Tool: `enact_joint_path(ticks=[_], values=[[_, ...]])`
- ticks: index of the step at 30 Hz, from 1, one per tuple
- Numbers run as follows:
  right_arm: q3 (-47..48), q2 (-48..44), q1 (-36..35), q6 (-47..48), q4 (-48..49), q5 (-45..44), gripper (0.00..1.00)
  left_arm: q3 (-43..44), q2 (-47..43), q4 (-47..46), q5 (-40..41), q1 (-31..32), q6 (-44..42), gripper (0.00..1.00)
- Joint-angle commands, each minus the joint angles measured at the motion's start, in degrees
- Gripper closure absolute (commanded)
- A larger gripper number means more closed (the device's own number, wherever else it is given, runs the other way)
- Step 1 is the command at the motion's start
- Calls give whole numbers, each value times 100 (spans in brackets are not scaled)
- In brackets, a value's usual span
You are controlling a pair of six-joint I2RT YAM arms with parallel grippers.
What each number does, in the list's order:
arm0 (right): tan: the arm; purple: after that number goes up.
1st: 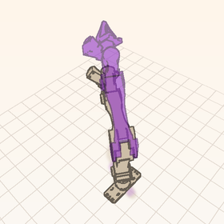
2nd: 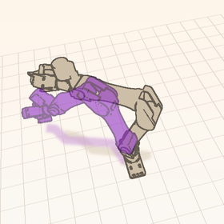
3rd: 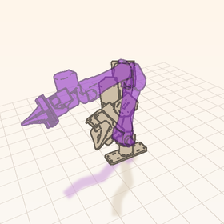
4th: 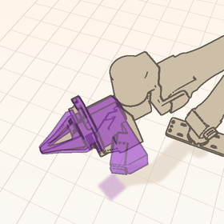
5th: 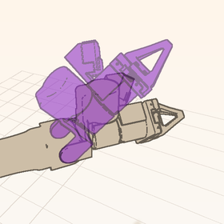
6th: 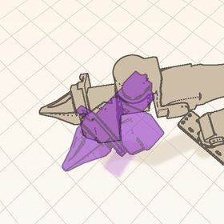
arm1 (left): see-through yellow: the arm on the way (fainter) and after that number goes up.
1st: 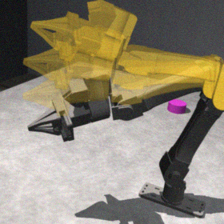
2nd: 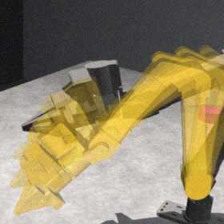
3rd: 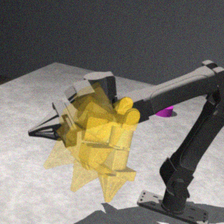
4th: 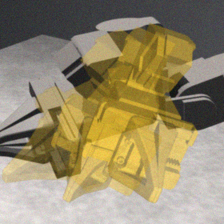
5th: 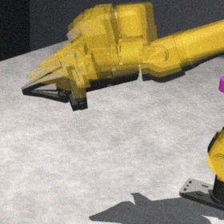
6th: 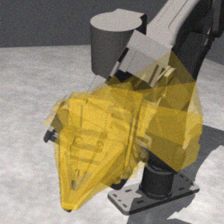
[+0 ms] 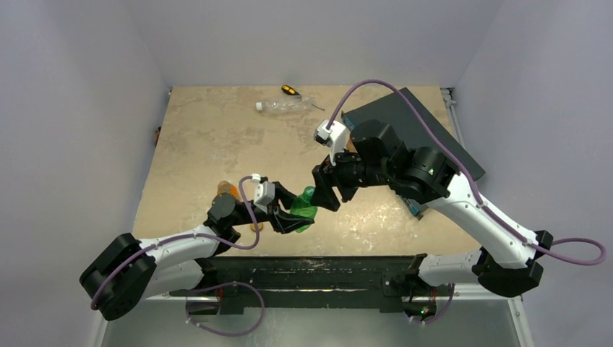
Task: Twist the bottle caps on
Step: Screw the bottle cap onto the plastic bottle.
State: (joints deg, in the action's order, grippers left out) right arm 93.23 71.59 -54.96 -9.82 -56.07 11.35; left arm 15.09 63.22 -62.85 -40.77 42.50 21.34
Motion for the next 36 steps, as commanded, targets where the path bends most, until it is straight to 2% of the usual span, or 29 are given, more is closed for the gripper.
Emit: enact_joint_path(ticks=[1,18,36], values=[[-43,46,-15,173,38,417,35,11,-27,-435,-323,-22,200,100],[641,569,-14,284,-278,397,48,74,85,-404,-412,-20,232,100],[648,651,-22,279,-358,333,55,109,184,-378,-409,-23,239,100]])
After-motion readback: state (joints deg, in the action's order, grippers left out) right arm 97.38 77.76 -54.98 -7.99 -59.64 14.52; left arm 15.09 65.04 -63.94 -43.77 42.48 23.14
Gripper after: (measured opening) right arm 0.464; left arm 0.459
